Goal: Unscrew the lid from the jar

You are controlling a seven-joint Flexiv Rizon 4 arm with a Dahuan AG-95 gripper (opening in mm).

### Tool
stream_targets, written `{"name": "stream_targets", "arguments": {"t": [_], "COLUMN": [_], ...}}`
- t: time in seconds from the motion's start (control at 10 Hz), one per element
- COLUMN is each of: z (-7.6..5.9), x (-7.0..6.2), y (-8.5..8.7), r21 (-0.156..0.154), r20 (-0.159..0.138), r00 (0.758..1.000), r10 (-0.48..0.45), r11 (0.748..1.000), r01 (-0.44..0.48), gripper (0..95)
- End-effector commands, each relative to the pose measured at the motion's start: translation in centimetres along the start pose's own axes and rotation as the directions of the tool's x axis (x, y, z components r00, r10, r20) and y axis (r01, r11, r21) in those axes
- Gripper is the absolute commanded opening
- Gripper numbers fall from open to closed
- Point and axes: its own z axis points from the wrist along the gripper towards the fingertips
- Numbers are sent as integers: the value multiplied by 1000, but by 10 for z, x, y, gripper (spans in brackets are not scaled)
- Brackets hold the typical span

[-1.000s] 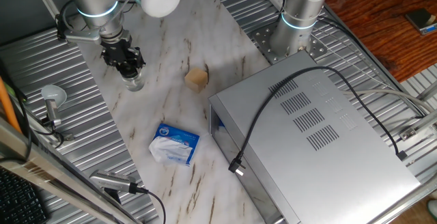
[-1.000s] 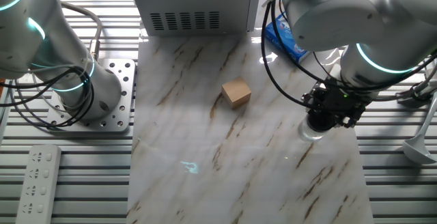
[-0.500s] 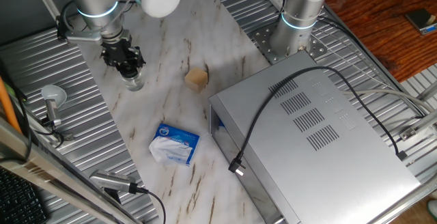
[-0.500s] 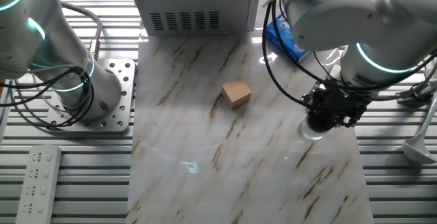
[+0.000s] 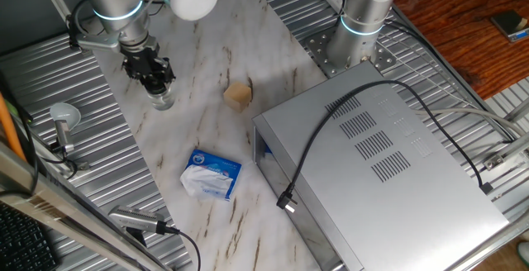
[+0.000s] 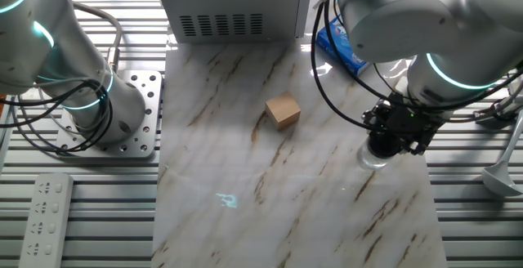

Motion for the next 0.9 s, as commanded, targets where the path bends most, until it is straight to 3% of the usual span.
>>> {"name": "stream_targets", "arguments": {"t": [0.1,0.9], "z": [1,4], "x": [0,-1], "y": [0,0], "r21": [3,-17], "r20": [-5,-29], "r00": [1000,1000], "r10": [19,9], "r11": [1000,1000], "r01": [-19,-10], "gripper": [570,570]}}
